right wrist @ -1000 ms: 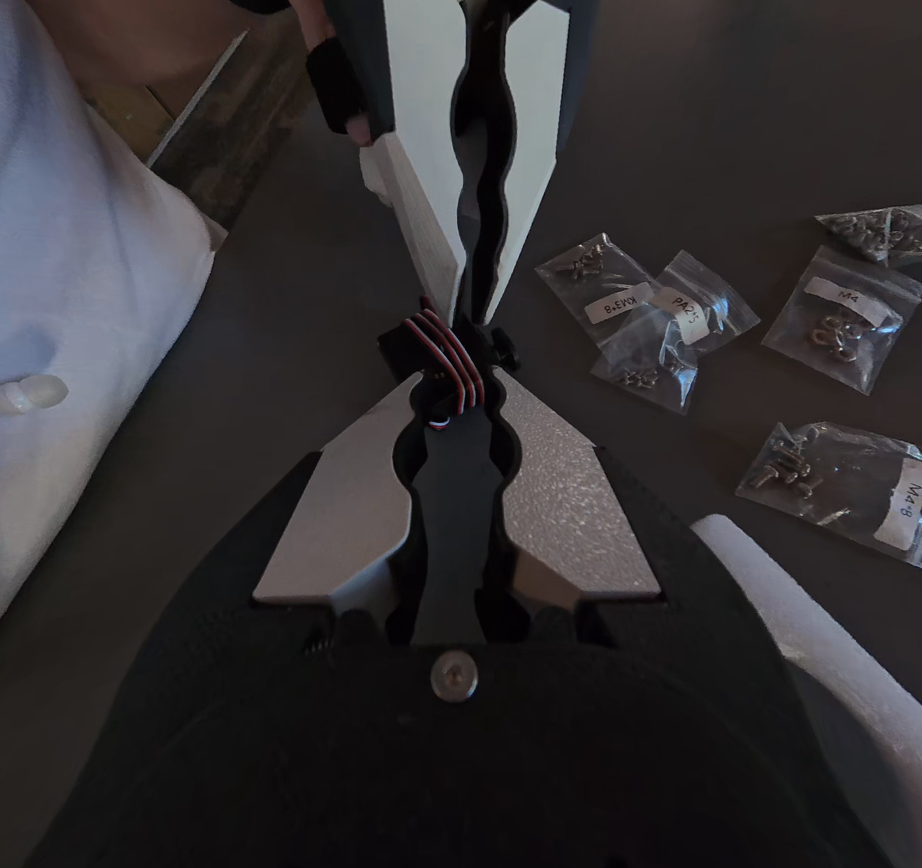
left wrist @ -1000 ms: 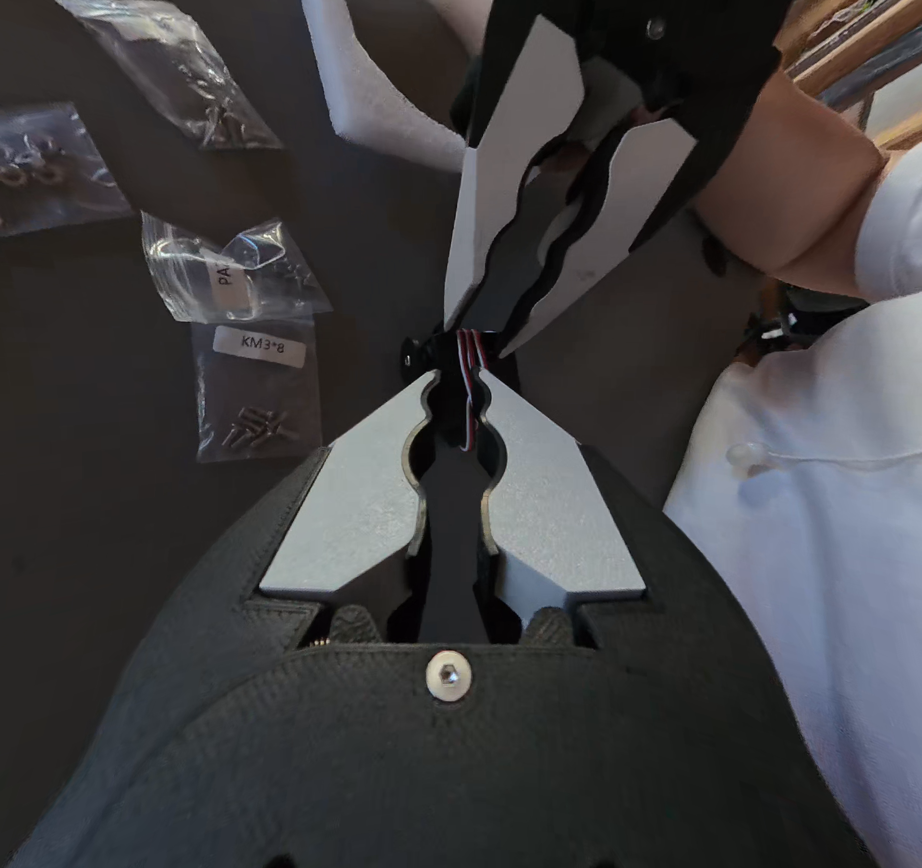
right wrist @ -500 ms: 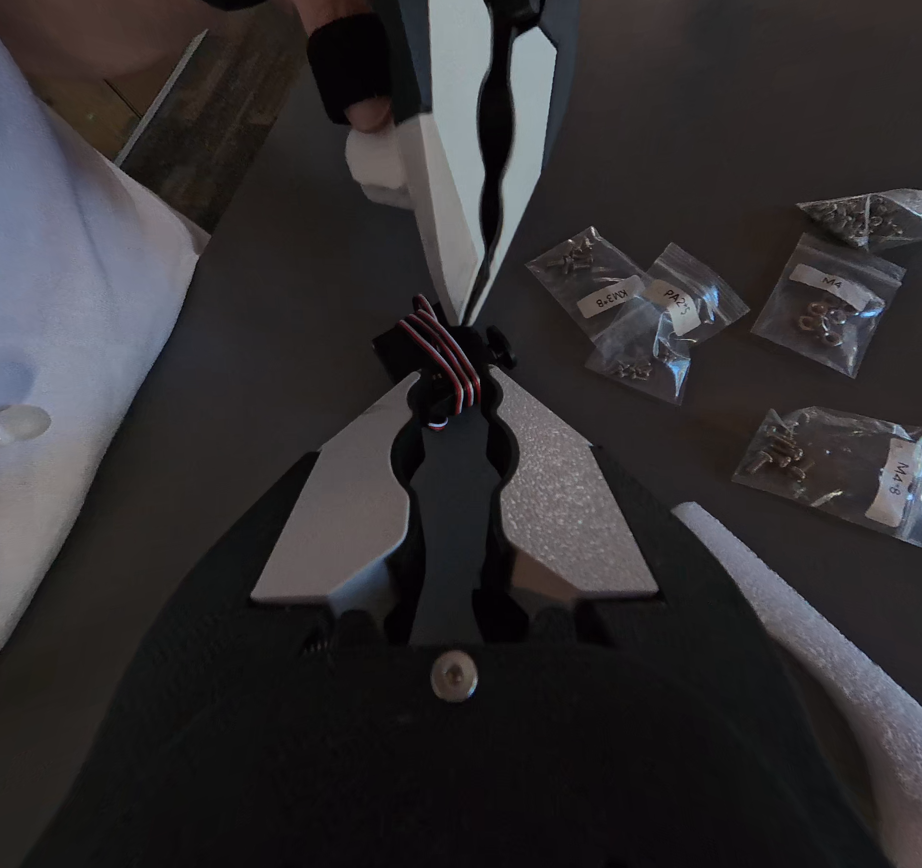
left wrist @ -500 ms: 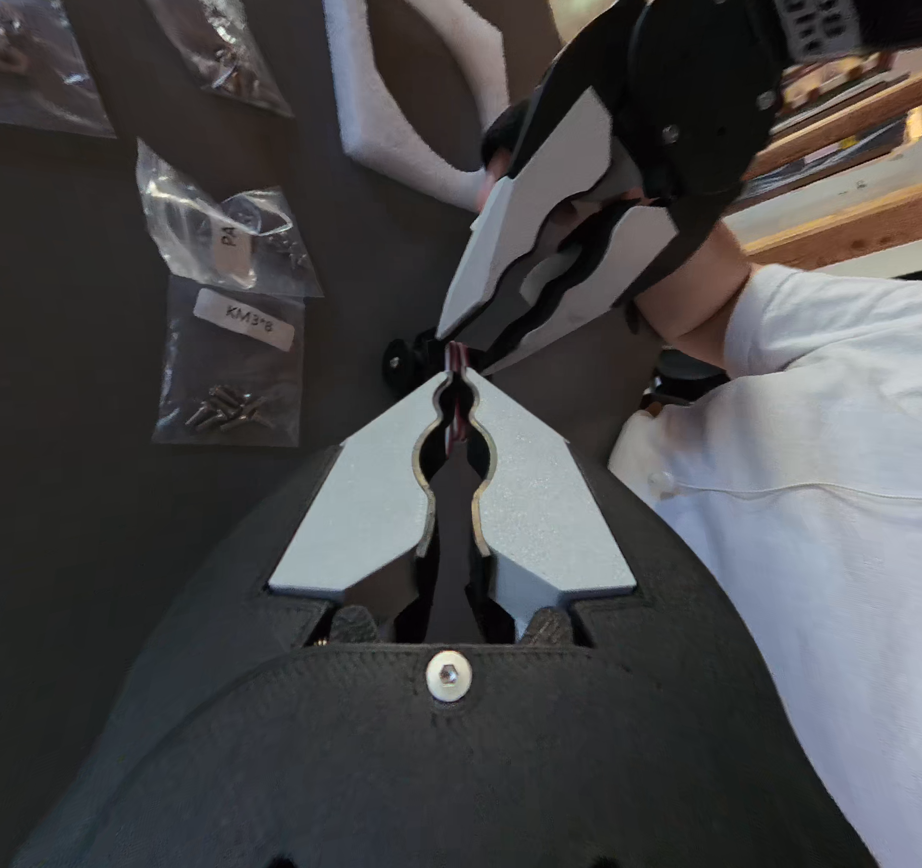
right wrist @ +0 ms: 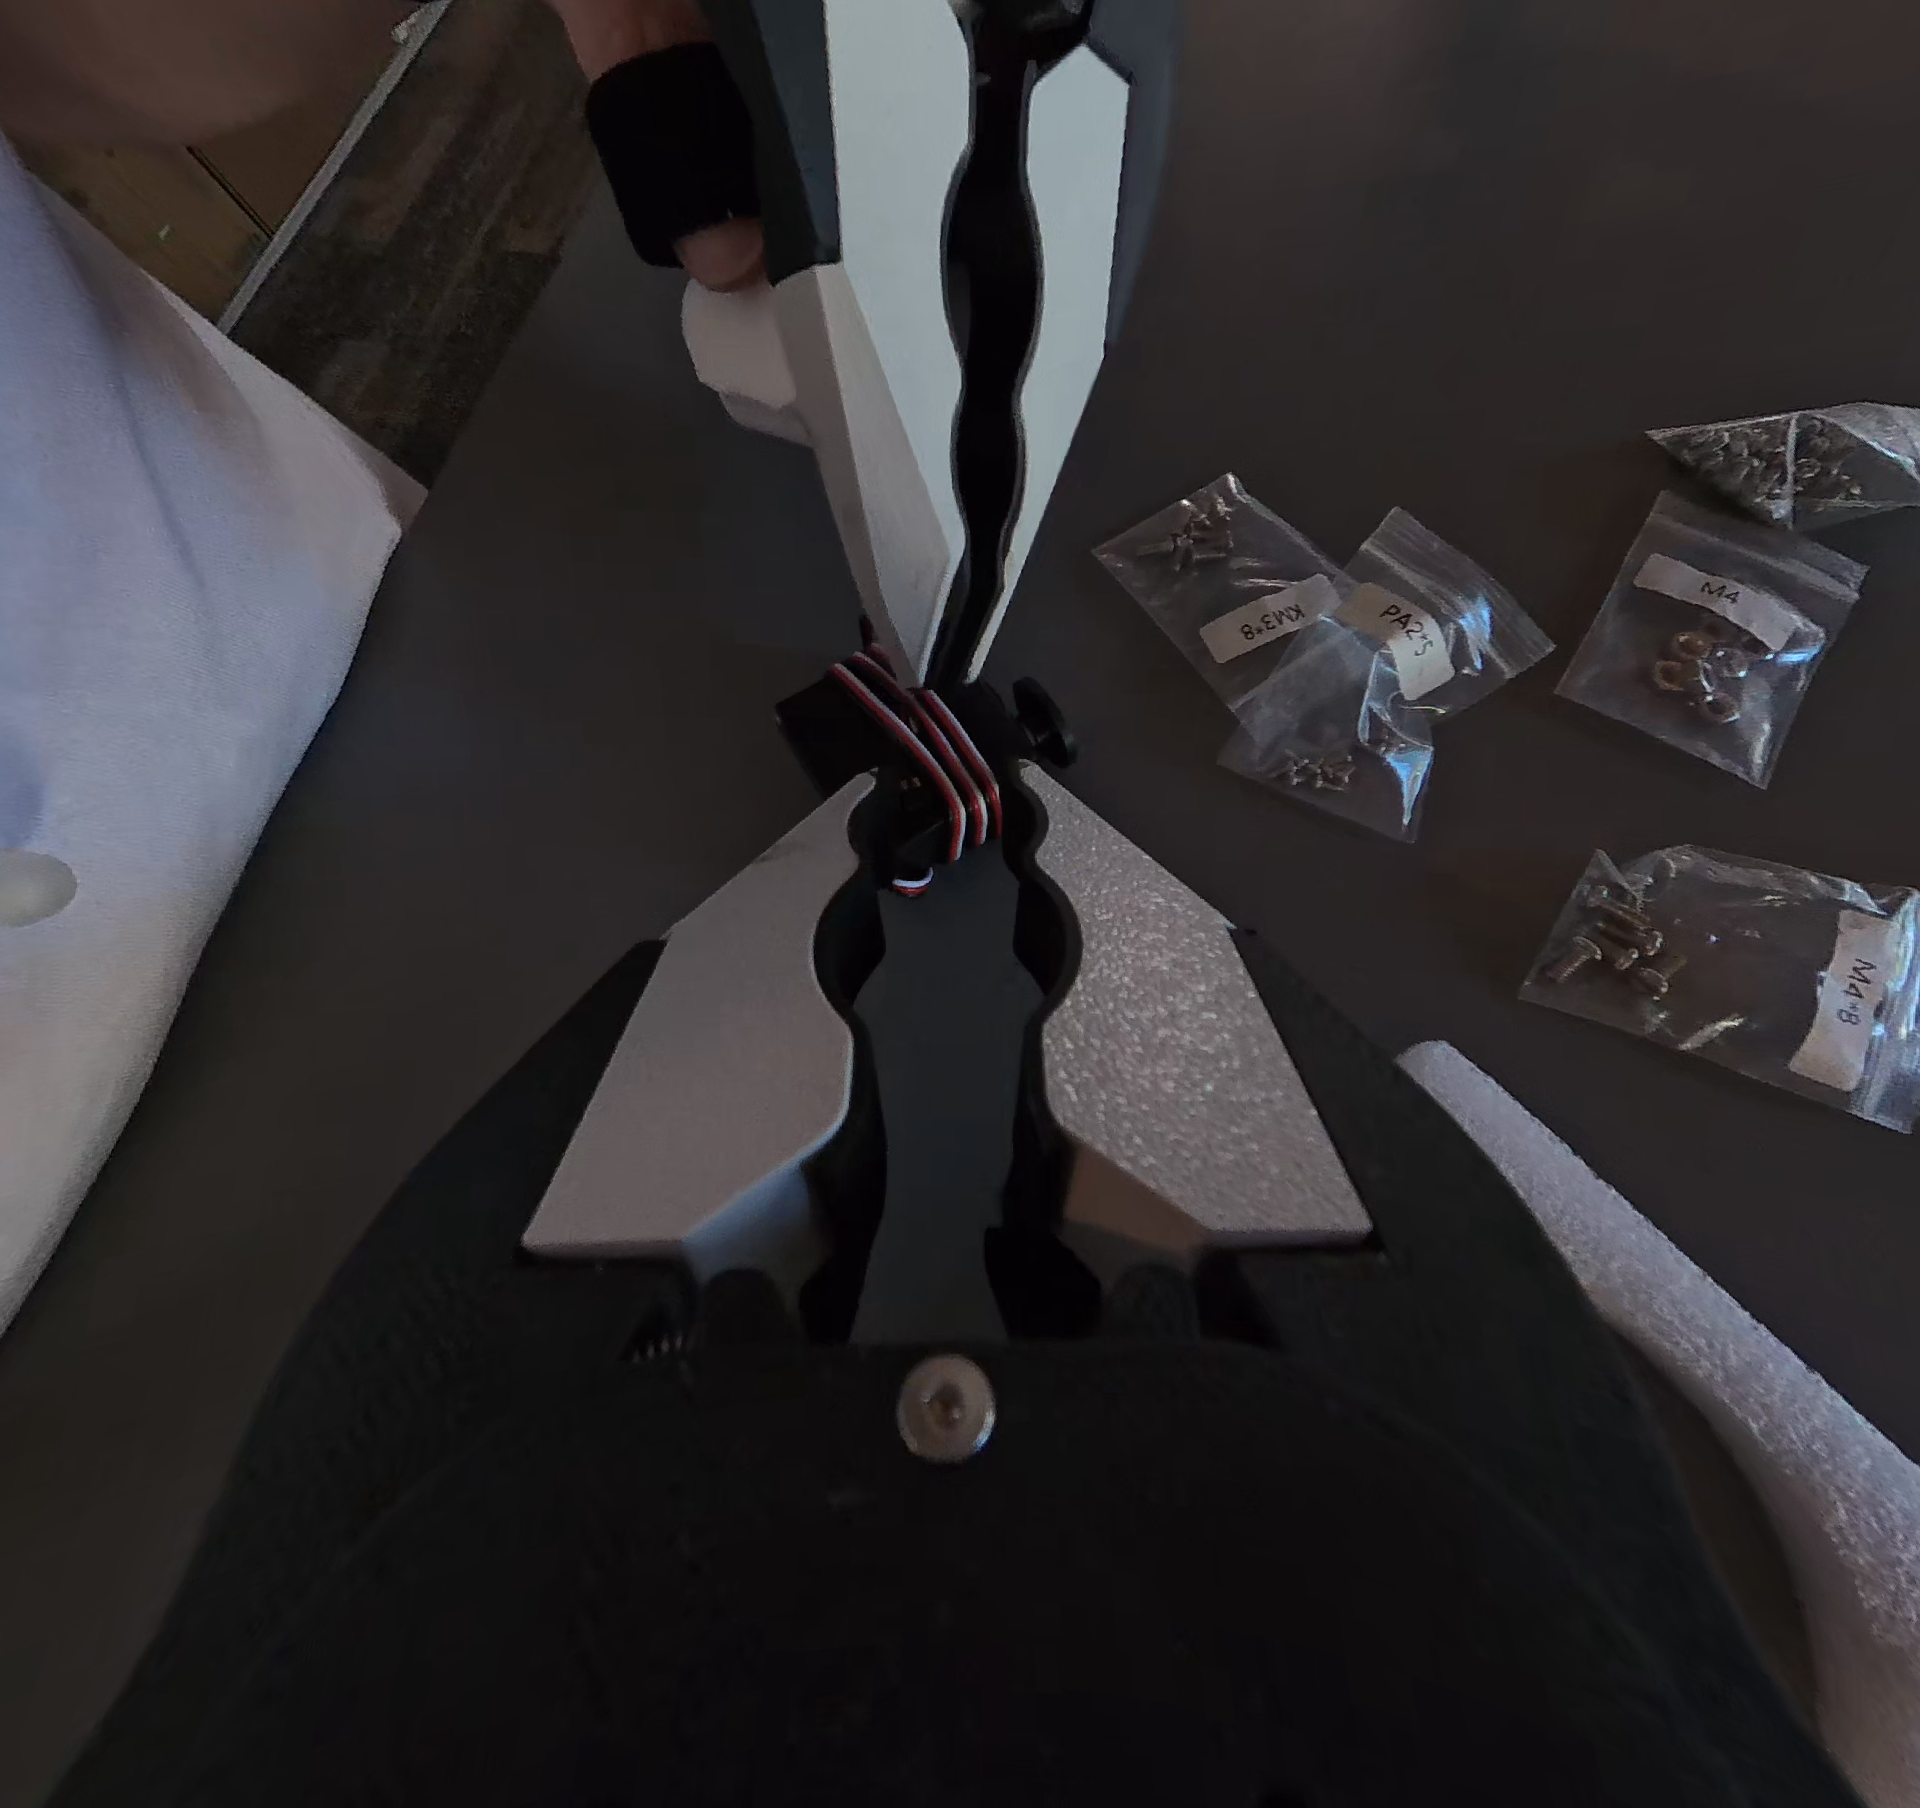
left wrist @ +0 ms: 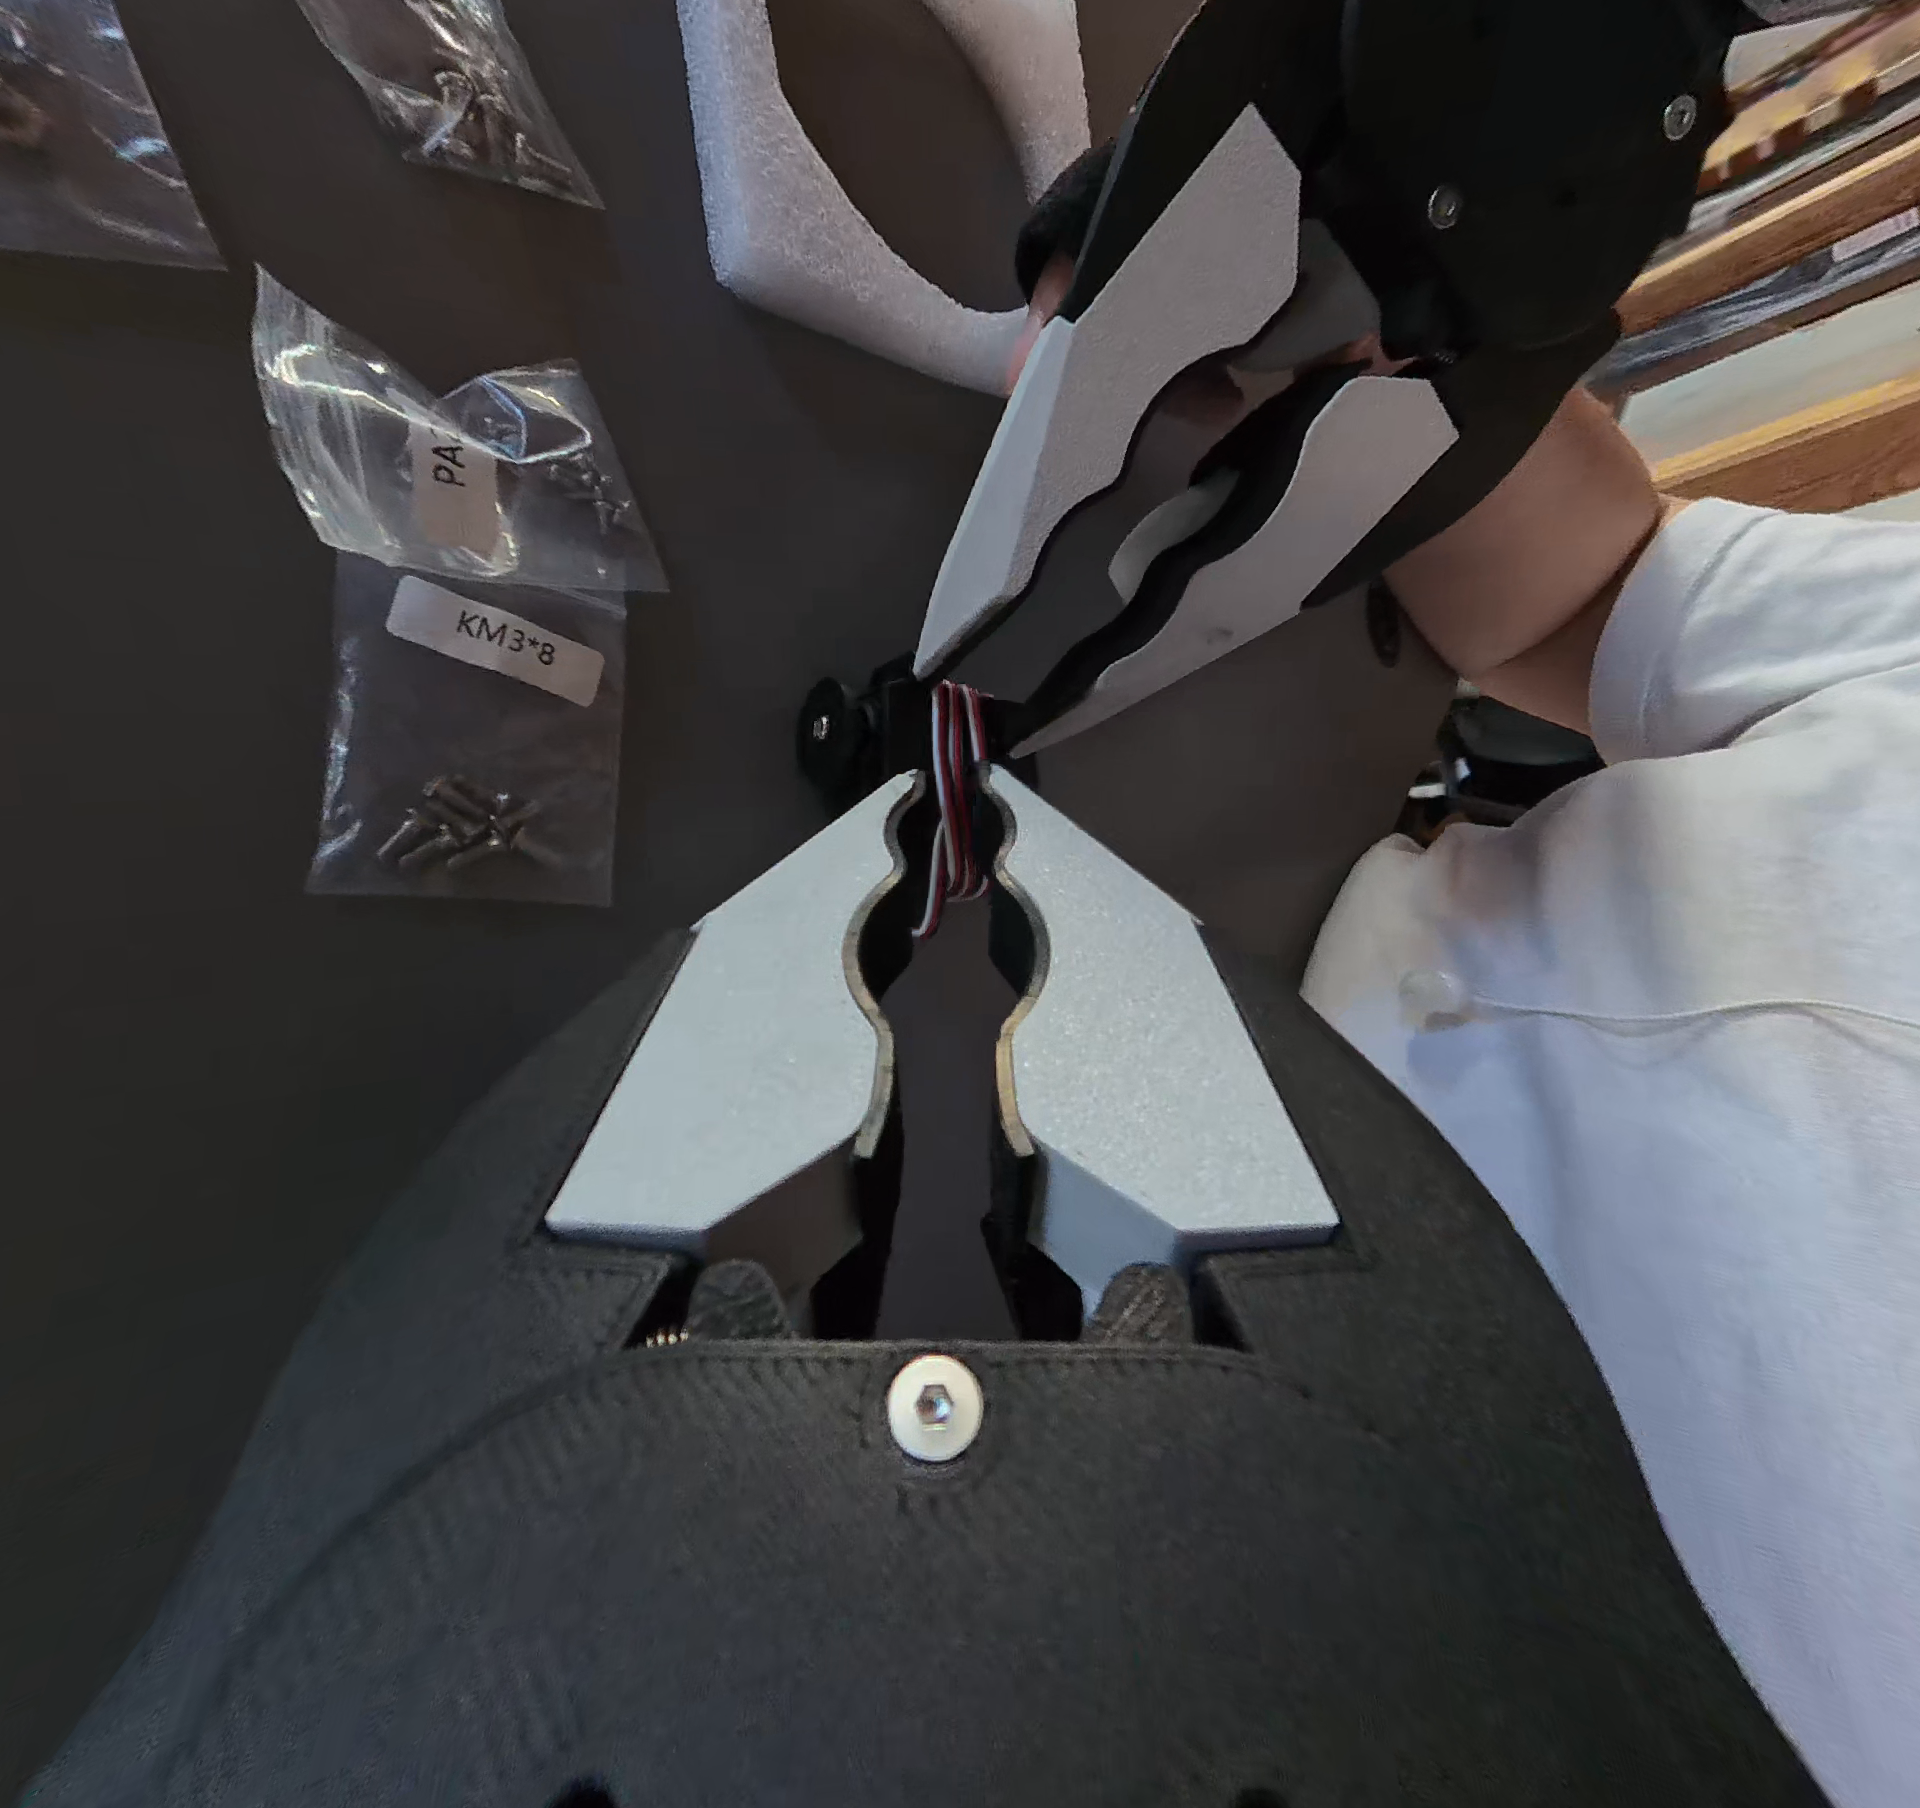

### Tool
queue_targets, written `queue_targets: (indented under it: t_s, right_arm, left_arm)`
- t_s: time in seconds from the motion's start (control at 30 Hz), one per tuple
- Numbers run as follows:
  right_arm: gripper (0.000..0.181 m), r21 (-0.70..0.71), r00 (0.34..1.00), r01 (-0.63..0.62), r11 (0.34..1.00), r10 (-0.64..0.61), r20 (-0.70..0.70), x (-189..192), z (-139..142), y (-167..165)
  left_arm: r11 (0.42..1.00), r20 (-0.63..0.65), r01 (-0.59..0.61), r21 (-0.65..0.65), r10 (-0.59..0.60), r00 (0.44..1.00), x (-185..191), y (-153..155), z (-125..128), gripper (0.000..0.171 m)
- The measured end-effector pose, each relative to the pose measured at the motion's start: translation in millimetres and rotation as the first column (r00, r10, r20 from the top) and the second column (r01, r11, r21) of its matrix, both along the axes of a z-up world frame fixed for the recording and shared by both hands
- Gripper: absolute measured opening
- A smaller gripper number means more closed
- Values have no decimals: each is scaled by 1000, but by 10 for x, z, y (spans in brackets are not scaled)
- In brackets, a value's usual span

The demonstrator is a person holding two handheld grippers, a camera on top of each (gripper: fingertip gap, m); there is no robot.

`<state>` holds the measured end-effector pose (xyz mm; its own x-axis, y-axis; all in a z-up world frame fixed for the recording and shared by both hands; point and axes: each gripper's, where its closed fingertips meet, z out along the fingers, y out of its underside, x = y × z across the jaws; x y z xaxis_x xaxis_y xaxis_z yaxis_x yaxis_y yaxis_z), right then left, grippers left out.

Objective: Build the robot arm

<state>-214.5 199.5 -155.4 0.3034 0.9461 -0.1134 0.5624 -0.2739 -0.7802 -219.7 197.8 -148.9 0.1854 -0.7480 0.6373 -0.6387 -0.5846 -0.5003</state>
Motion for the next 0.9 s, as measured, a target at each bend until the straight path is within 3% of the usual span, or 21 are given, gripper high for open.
queue_targets:
  t_s: [0.53,0.9]
  right_arm:
    - [21,-6,1000,29,1000,-29,8,-7,-8,12]
    - [19,13,999,41,999,-40,-25,-30,-4,37]
  left_arm:
    - [983,75,-50,-176,64,995,33,-51,-3,0]
    - [998,108,-21,-59,27,994,-34,-62,11,7]
